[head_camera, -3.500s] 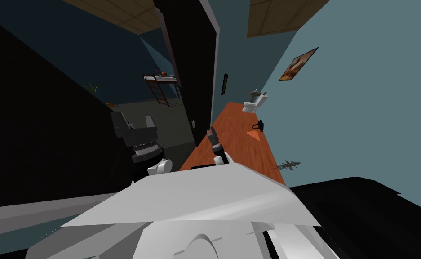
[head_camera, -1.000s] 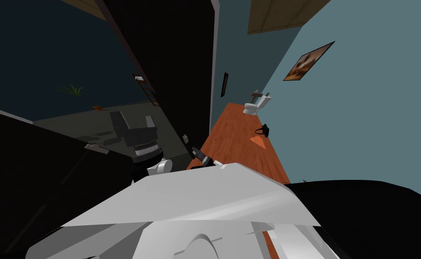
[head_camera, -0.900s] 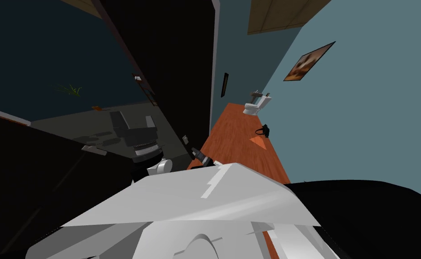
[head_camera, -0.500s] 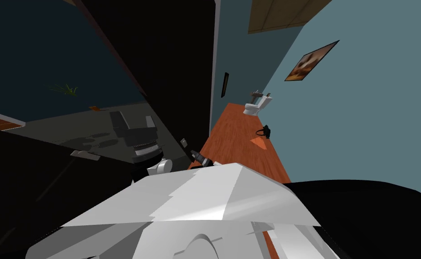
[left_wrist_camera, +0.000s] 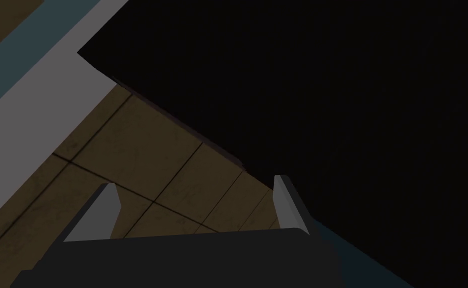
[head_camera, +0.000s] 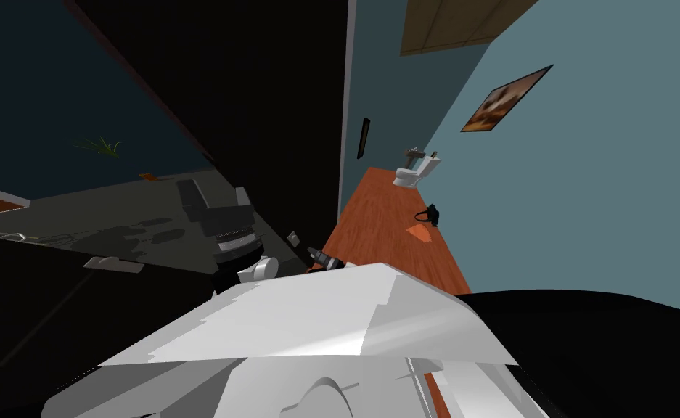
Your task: Push the door open
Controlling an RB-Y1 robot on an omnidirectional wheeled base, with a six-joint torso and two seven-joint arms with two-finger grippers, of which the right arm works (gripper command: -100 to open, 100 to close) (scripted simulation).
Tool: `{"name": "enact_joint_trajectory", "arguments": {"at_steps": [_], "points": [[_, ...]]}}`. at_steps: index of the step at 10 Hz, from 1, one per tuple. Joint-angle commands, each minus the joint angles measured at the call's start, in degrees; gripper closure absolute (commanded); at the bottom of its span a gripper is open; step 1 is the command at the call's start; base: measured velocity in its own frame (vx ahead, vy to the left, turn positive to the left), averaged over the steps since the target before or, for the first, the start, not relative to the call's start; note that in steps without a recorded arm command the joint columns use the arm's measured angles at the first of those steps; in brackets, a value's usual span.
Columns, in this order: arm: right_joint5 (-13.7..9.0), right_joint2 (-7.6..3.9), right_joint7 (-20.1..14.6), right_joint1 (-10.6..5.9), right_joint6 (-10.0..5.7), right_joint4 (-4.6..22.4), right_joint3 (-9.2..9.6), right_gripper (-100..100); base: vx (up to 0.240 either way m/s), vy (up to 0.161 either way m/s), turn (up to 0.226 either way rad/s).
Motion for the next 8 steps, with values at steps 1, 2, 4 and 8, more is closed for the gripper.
{"name": "enact_joint_trajectory", "arguments": {"at_steps": [1, 2, 4, 8], "points": [[0.0, 0.29, 0.0, -0.56, -0.41, 1.8, 0.74, -100, 0.181, 0.001, 0.002], [0.0, 0.29, -0.1, -0.94, -0.51, 2.8, 1.46, -100, 0.133, 0.008, -0.002], [0.0, 0.69, 0.1, -0.83, -0.9, 3.2, 0.88, -100, 0.068, 0.052, 0.02], [0.0, 1.43, 0.4, -0.71, -1.22, 4.2, 0.34, -100, 0.104, 0.158, 0.024]]}}
